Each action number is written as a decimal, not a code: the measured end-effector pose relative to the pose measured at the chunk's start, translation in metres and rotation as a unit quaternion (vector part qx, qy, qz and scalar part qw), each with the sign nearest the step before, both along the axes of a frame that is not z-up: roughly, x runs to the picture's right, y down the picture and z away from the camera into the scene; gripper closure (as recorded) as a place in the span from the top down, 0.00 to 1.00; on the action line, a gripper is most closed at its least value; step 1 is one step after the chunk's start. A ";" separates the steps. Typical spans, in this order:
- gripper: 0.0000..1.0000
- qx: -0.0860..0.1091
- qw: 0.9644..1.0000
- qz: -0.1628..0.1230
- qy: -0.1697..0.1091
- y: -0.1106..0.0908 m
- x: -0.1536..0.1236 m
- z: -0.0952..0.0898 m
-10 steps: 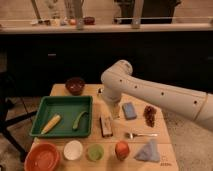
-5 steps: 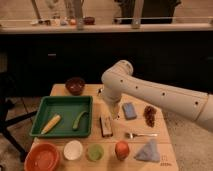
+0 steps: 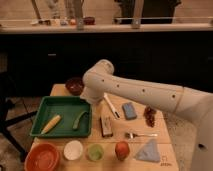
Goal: Place banana in red bowl
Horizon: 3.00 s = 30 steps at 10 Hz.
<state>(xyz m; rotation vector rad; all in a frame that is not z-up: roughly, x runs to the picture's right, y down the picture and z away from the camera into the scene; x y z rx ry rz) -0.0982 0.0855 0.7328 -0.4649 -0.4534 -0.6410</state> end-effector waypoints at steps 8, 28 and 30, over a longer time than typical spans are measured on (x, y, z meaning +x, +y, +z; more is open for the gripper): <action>0.80 -0.040 0.989 -0.050 -0.132 0.029 -0.179 0.019; 0.80 -0.077 0.985 -0.104 -0.113 0.076 -0.215 0.110; 0.80 -0.075 0.986 -0.105 -0.103 0.075 -0.213 0.109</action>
